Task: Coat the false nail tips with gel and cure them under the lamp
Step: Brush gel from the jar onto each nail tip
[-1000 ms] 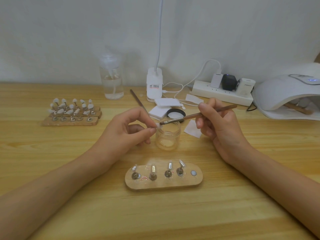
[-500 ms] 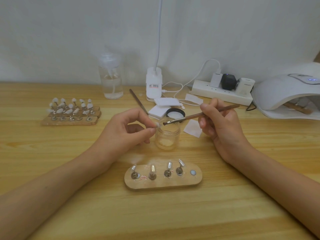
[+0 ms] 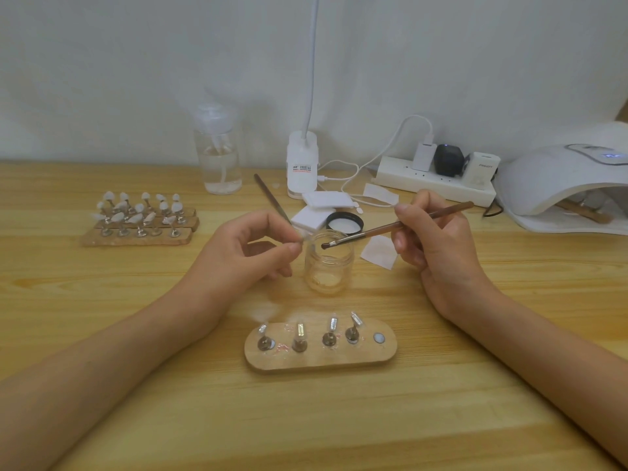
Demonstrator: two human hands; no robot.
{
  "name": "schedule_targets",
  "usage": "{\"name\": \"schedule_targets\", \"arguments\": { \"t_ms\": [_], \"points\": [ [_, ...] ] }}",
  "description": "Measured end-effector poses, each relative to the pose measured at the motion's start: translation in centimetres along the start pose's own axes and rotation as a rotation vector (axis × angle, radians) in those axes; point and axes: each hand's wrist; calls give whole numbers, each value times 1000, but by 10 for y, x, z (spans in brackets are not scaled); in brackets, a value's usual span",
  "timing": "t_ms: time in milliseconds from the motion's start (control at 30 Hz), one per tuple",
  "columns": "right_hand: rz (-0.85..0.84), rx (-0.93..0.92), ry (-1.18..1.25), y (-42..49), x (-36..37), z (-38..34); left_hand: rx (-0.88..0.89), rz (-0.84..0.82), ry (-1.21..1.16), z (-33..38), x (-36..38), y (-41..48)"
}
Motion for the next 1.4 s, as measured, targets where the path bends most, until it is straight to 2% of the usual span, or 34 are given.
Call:
{"name": "schedule_targets", "arguments": {
  "t_ms": [633, 933, 1400],
  "points": [
    [8, 51, 51, 2, -3, 0, -20, -43, -126, -1, -4, 1],
    [18, 68, 59, 2, -3, -1, -5, -98, 5, -3, 0, 1],
    [-22, 44, 45, 2, -2, -2, -17, -17, 89, -3, 1, 1]
  ]
}}
Point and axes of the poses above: each hand's wrist, its own y-axis towards the middle knuckle, its own x-axis out of the palm, z = x × y, and after that the axes turned 9 degrees about -y, right-handed
